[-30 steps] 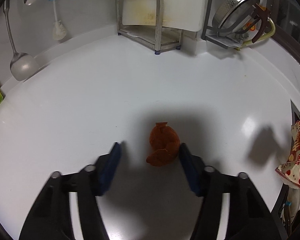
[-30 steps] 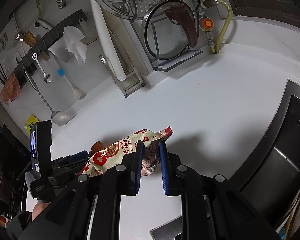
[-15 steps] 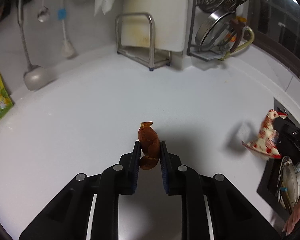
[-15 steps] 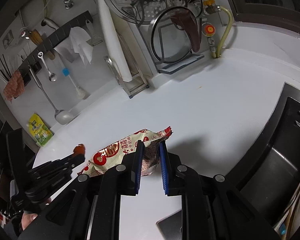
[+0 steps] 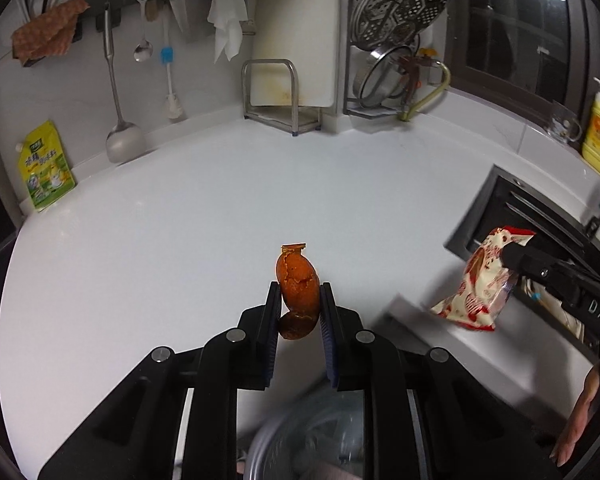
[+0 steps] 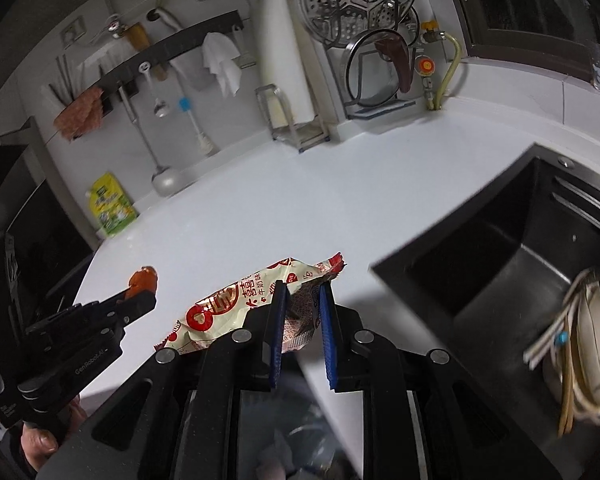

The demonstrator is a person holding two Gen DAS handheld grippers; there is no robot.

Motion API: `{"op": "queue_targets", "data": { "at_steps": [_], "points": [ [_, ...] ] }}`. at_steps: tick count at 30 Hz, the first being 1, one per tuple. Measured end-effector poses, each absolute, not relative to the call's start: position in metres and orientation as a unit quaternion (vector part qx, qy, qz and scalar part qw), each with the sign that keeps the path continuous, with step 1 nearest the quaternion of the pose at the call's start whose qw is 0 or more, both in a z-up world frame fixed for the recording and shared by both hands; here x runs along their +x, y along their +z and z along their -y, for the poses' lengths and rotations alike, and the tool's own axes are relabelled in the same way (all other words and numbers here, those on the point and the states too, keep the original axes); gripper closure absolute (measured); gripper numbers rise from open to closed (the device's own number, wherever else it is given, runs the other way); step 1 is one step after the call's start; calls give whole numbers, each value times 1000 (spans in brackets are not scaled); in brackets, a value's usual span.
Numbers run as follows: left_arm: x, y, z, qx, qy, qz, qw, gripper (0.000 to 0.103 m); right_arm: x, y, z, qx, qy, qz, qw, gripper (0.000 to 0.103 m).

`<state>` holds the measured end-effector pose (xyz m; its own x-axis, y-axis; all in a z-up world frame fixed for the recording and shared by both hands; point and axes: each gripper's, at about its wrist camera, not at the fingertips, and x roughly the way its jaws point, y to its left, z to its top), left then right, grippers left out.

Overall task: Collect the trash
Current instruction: 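Carry the orange peel with the left tool while the right tool carries the wrapper over the basket, then open the left tool to drop the peel while the right tool drops the wrapper into the basket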

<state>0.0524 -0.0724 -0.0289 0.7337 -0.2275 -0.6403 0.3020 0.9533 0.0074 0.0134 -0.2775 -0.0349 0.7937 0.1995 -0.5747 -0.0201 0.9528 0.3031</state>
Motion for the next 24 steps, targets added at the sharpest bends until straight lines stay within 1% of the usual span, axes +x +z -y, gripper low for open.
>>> {"op": "queue_targets", "data": {
  "at_steps": [5, 11, 14, 18, 24],
  "points": [
    [8, -42, 65, 57, -146, -346, 925, 84, -40, -51, 254, 126, 51, -332, 933, 87],
    [-29, -62, 60, 65, -140, -350, 924, 83, -79, -75, 235, 107, 36, -353, 929, 87],
    [-37, -72, 56, 58, -139, -360, 921, 83, -90, -90, 225, 99, 35, -361, 926, 86],
    [-46, -86, 56, 58, -144, -373, 915, 82, -93, -112, 222, 115, 35, -383, 916, 86],
    [-53, -97, 55, 54, -145, -383, 911, 80, -98, -122, 217, 108, 34, -389, 914, 84]
  ]
}}
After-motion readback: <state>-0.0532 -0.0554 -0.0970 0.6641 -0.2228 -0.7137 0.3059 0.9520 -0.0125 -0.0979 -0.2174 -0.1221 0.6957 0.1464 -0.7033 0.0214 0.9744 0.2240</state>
